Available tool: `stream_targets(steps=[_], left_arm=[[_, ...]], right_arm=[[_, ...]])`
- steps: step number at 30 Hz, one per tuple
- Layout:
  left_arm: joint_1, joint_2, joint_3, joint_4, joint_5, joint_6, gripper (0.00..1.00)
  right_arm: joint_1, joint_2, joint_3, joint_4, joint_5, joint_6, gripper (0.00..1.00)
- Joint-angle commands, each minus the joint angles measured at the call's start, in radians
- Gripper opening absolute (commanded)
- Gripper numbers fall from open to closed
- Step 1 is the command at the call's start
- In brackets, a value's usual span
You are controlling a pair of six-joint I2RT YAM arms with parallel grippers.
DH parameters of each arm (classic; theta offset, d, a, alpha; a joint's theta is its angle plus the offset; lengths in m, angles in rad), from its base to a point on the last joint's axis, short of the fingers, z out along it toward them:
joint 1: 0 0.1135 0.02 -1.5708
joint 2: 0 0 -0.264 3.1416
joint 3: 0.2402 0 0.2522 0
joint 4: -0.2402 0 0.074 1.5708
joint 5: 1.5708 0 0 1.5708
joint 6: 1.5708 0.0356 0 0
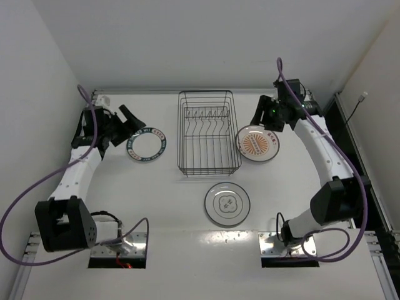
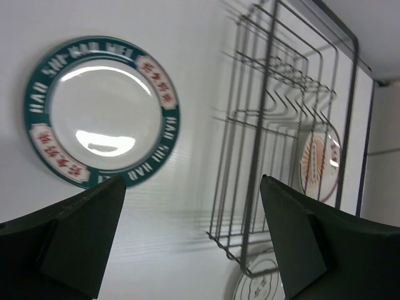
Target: Load the plates into the dish rack
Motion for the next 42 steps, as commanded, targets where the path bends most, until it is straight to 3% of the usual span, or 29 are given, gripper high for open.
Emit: stream_targets(steps=[1, 4, 8, 13, 14, 18, 24, 29, 34, 37, 42], left_arm=[[-0.069, -0.102, -0.046, -0.041, 0.0, 0.032, 0.87], [-0.133, -0.153, -0.1, -0.05, 0.0, 0.032, 0.89], [-0.216, -0.163, -0.121, -0.05, 0.0, 0.023, 0.92], [-0.274, -0.102, -0.121, -0.029, 0.011, 0.023, 0.92], [-0.274, -0.091, -0.108, -0.029, 0.011, 0.023, 0.92], [-0.294, -0.052, -0.059, -0.029, 0.02, 0.023, 0.92], [-0.294, -0.042, -0.048, -0.029, 0.02, 0.023, 0.92], [-0.294, -0.042, -0.059, -0.038, 0.02, 0.014, 0.92], [-0.294, -0.053, -0.059, -0.058, 0.02, 0.005, 0.92], [-0.294, -0.062, -0.049, -0.081, 0.01, 0.005, 0.92], [-0.304, -0.073, -0.049, -0.103, -0.009, 0.014, 0.92]], right_arm=[[-0.07, -0.105, -0.11, 0.033, -0.022, 0.012, 0.56], [-0.133, -0.126, -0.177, 0.044, -0.05, 0.021, 0.56], [-0.305, -0.126, -0.271, 0.104, -0.134, 0.032, 0.59], [-0.445, 0.031, -0.364, 0.225, -0.333, 0.107, 0.56], [-0.481, 0.053, -0.421, 0.313, -0.373, 0.154, 0.56], [-0.505, 0.16, -0.477, 0.44, -0.446, 0.228, 0.53], [-0.505, 0.326, -0.392, 0.414, -0.414, 0.229, 0.51], [-0.485, 0.427, -0.366, 0.432, -0.414, 0.254, 0.38], [-0.476, 0.47, -0.395, 0.484, -0.475, 0.264, 0.02], [-0.476, 0.414, -0.417, 0.498, -0.46, 0.253, 0.01], [-0.485, 0.168, -0.345, 0.42, -0.325, 0.244, 0.0]])
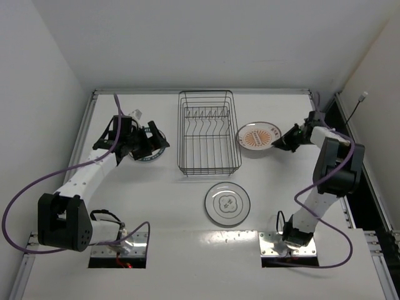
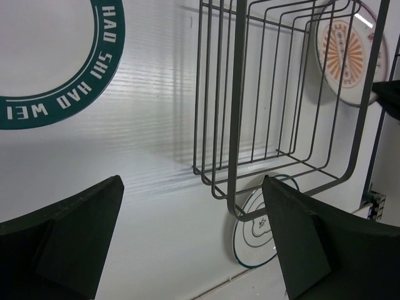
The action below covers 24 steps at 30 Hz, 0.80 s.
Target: Load the plates into the dish rack
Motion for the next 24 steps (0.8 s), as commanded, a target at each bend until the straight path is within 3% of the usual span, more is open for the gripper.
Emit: stream_targets(steps=[1, 8, 13, 24], left_arm=[[-0.014, -0.035, 0.035, -0.032, -0.011, 0.006, 0.92], [-0.014, -0.035, 0.035, -0.052, -0.02, 0.024, 0.92], [-0.014, -0.035, 0.044, -0.052, -0.02, 0.033, 0.92], [-0.014, 0.003, 0.076, -0.07, -0.039, 0.053, 0.92]], right_arm=[[0.004, -0.201, 0.111, -0.043, 0.17, -0.015, 0.0], [0.069, -0.331, 0.306, -0.144, 0.282, -0.092, 0.0], [0.217, -0.351, 0.455, -0.213, 0.422, -0.166, 0.0], [0.566, -0.182, 0.704, -0.387, 0.869, -0.255, 0.0]])
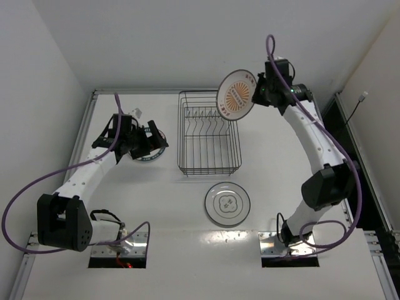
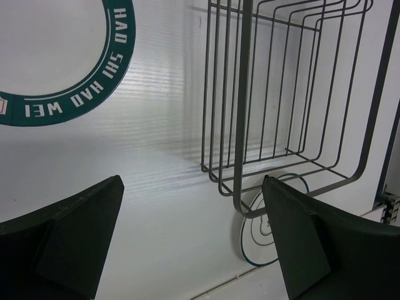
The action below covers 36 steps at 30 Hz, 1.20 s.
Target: Load the plates into the dish rack
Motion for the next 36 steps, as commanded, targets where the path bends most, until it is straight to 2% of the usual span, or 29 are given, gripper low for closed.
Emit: stream_targets(steps=[1, 7, 16, 25, 36], left_arm=[[-0.009, 0.005, 0.044, -0.016, -0.007, 0.031, 0.92], [0.01, 0.005, 0.044, -0.034, -0.016, 0.05, 0.92], [0.011, 0.014, 0.035, -0.034, -0.025, 0.05, 0.92], [0.02, 0.014, 0.054, -0.055, -0.035, 0.068, 0.92], [0.02, 0.026, 0.054, -0.065, -0.053, 0.077, 0.92]], right_arm=[[0.058, 0.068, 0.11, -0.064, 0.23, -0.031, 0.0], [0.084, 0.11, 0.156, -0.075, 0.338, -0.031, 0.0], [0.115, 0.228, 0.262, -0.126, 0.388, -0.084, 0.0], [0.187, 0.364, 0.332, -0.184, 0.388, -0.061, 0.0], [0.237, 0.429, 0.348, -0.239, 0.273, -0.051, 0.0]])
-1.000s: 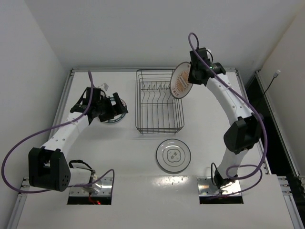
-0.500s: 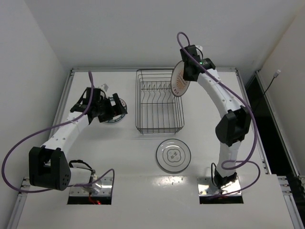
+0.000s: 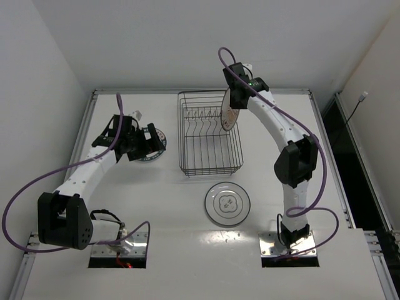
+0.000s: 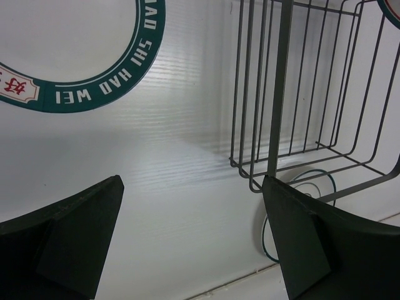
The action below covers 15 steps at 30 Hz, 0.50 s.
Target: Load the plates into the dish rack
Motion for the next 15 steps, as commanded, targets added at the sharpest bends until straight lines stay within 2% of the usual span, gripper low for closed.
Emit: stream_targets(steps=[1, 7, 10, 12, 15], left_arm=[[0.017, 0.012, 0.039, 0.005, -0.007, 0.003, 0.92], [0.053, 0.035, 0.016, 0.026, -0.028, -0.028, 0.92], [0.097, 0.035, -0.02, 0.066, 0.028, -0.069, 0.92], [0.126, 0.035, -0.038, 0.098, 0.071, -0.088, 0.92], [0.157, 0.035, -0.064, 0.127, 0.099, -0.111, 0.92]], right_arm=[[0.035, 0.041, 0.031, -0.05, -0.087, 0.003, 0.0], [0.093, 0.062, 0.043, -0.092, 0.03, -0.008, 0.0], [0.122, 0.053, 0.054, -0.081, 0.074, -0.055, 0.0], [0.131, 0.065, 0.073, -0.081, 0.102, -0.055, 0.05], [0.14, 0.09, 0.083, -0.092, 0.092, -0.055, 0.05]])
